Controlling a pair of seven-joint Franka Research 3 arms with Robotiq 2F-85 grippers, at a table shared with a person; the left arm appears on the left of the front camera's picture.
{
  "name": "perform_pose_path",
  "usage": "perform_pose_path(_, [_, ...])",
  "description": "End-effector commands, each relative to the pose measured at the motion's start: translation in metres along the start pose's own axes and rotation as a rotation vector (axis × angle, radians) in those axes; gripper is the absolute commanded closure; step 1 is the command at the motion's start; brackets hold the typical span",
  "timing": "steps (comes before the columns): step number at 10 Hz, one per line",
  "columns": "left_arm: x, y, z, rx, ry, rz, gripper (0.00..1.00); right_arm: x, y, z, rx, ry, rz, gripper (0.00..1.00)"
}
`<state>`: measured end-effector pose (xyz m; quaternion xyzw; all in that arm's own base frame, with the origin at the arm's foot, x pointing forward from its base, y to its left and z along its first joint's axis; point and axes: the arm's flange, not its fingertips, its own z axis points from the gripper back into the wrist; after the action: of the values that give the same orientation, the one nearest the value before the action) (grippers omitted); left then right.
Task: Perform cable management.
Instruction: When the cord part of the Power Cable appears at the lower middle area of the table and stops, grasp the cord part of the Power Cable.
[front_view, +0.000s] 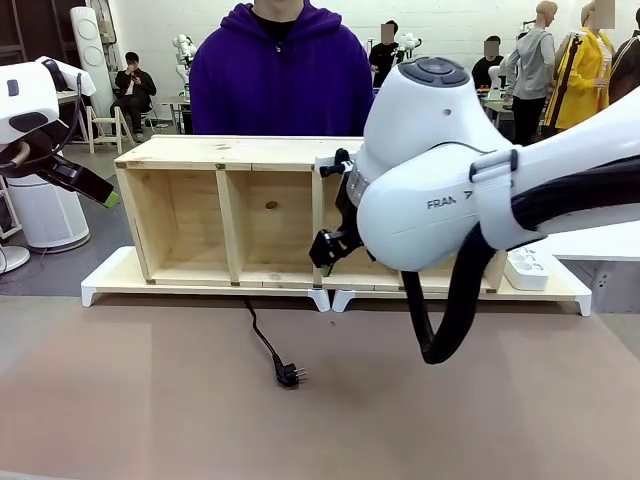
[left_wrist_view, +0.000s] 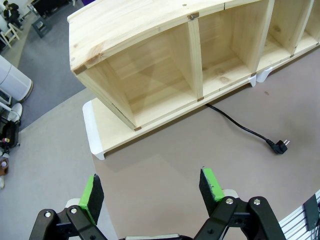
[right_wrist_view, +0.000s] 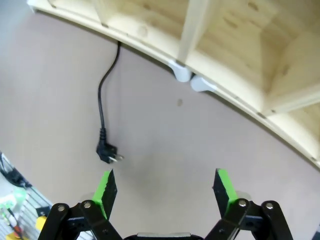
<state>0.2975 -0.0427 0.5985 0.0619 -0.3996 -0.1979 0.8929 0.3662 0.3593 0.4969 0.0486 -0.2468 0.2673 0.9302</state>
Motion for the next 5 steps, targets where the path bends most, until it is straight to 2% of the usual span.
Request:
perform_pose_path(1, [0.002, 0.0, -0.002, -0.004, -0.015, 0.012, 0.0, 0.018, 0.013, -0.026, 0.094, -0.056, -0.095, 0.0])
perform_pose_path(3, [0.002, 0.0, -0.002, -0.004, -0.015, 0.012, 0.0, 0.023, 0.023, -0.05, 0.095, -0.034, -0.105, 0.0])
perform_pose_path(5, [0.002, 0.0, -0.002, -0.004, -0.015, 0.012, 0.0, 0.022, 0.037, -0.069, 0.086, 0.042, -0.063, 0.0])
